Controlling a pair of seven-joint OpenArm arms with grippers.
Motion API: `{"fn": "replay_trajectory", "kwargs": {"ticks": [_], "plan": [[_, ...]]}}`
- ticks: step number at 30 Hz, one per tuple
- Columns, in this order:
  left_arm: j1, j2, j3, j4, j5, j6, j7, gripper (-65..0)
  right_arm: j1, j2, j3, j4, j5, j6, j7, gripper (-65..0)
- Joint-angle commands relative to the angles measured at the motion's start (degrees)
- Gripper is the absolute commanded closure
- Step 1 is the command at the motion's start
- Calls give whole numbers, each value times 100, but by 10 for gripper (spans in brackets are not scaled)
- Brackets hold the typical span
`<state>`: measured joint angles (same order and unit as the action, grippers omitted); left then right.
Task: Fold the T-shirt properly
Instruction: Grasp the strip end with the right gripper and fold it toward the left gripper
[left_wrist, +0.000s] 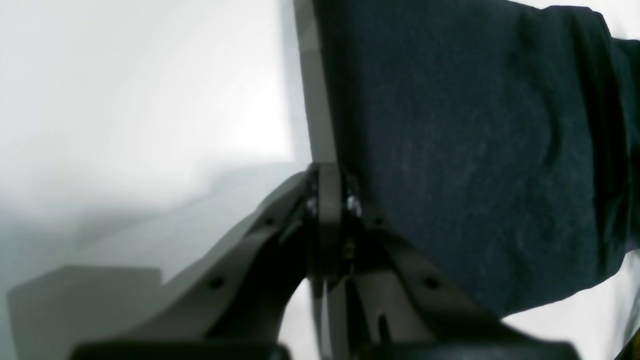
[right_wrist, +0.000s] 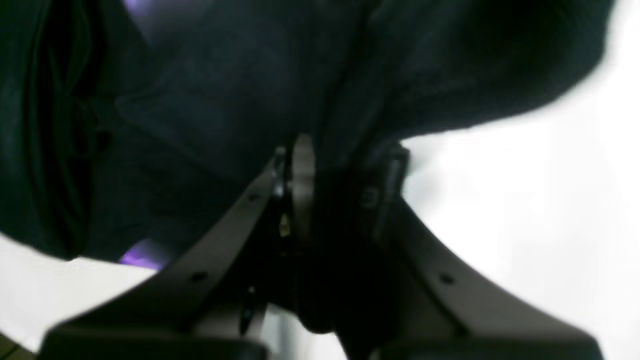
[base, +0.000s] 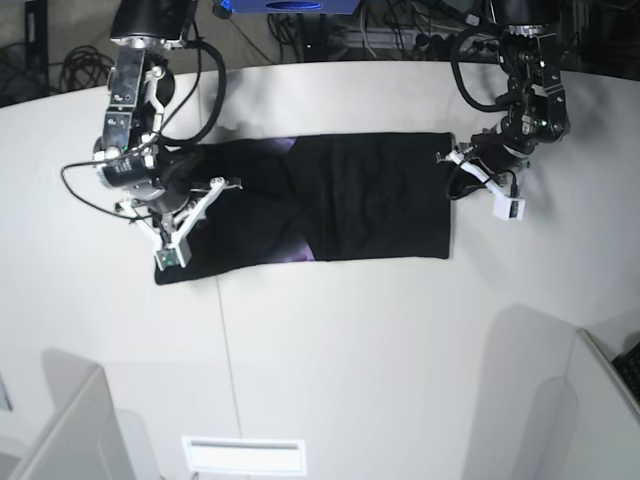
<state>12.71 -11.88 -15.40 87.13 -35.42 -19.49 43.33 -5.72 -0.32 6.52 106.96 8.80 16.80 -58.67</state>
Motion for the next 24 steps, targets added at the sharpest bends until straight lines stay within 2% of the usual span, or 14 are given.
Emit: {"fn": "replay_trajectory", "kwargs": {"ticks": [1, 4, 9, 12, 14, 16, 18, 21, 24], "plan": [[-53, -47, -3, 3, 144, 63, 208, 0, 13, -78, -208, 236, -23, 21, 114, 0], [-71, -47, -3, 3, 144, 63, 208, 0, -75, -157, -859, 579, -462, 21, 114, 0], [-80, -82, -3, 21, 144, 63, 216, 0, -154, -632, -1650, 746, -1429, 13, 114, 0], [-80, -82, -3, 3, 144, 63, 216, 0, -163, -685, -2178, 746, -1816, 13, 114, 0], [-62, -82, -3, -6, 162, 63, 208, 0, -163, -702, -2477, 746, -1948, -207, 122, 0], [-36, -91, -3, 21, 417, 63, 199, 0, -163, -702, -2749, 746, -1930, -743, 140, 0], [-45, -65, -3, 21, 856, 45, 199, 0, -163, -702, -3004, 746, -1930, -1069, 166, 0], [-53, -38, -3, 30, 1349, 28, 199, 0, -163, -702, -3356, 746, -1930, -1297, 175, 0], [-71, -3, 6, 38, 1384, 28, 199, 0, -136, -702, -3619, 746, -1930, -1508, 184, 0]]}}
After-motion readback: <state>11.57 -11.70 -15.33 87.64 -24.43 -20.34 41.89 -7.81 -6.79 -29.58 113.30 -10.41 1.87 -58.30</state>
